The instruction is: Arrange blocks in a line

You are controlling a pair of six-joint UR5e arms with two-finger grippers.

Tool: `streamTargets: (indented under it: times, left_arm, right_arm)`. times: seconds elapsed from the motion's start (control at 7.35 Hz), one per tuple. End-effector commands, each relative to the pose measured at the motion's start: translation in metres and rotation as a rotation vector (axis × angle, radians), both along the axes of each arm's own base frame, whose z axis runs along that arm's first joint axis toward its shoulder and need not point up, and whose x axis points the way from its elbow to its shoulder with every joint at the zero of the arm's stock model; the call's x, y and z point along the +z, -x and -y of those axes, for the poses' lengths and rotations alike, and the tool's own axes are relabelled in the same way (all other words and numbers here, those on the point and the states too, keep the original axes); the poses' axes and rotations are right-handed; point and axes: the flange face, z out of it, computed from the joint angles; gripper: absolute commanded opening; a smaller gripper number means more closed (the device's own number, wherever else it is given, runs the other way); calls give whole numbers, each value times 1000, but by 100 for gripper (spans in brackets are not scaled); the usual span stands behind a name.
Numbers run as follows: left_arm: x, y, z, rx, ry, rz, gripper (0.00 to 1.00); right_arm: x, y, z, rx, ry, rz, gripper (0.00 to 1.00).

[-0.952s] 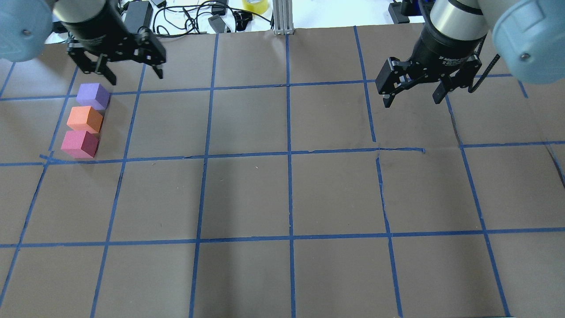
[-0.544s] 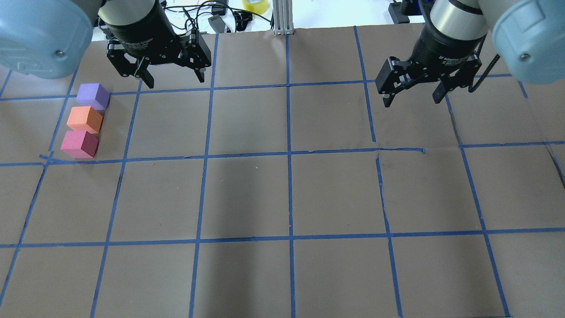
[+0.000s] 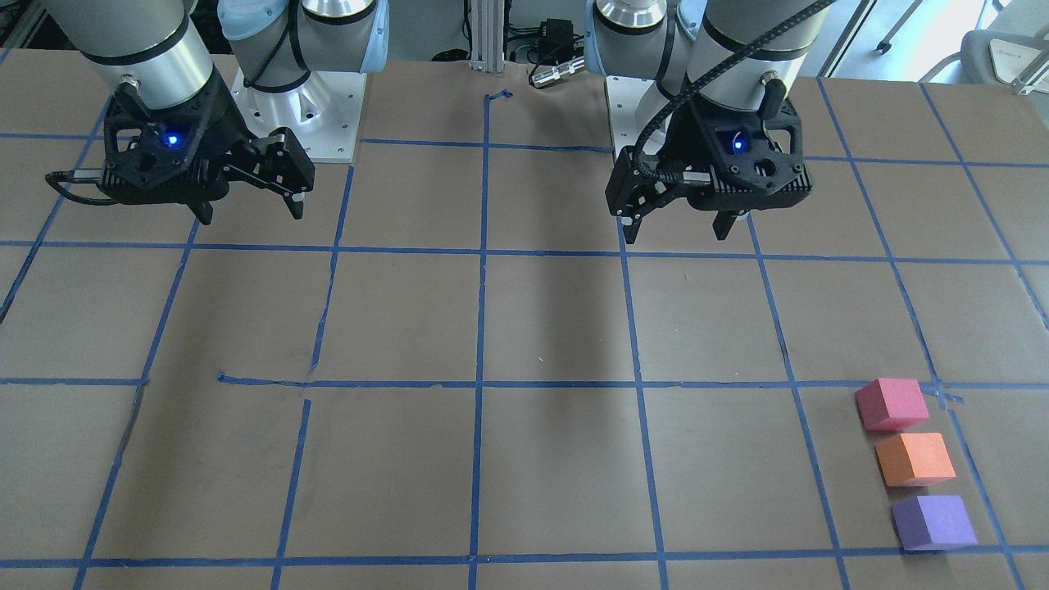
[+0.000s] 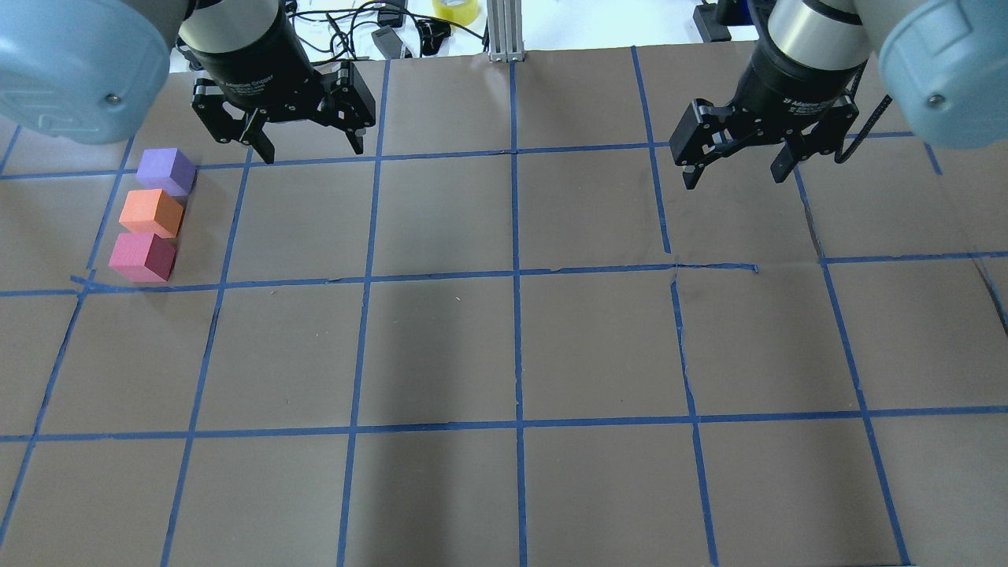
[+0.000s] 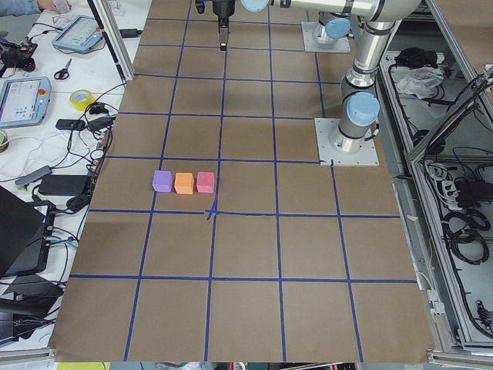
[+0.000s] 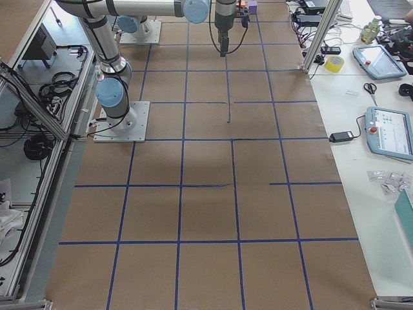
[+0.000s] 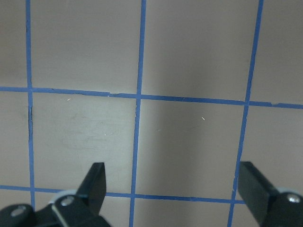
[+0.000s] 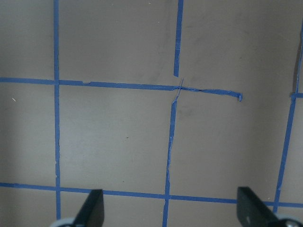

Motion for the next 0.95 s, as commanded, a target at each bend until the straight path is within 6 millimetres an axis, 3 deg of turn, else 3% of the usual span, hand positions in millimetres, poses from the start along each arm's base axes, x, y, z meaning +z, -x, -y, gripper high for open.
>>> streamTargets:
  times: [0.0,0.82]
  left_arm:
    - [2,-9,-2,12,2,0,100]
    - [-9,-11,3,17,-13,2,100]
  right_arm:
    - [0,0,0,-1,1,0,100]
    - [0,-1,0,-4,3,7,100]
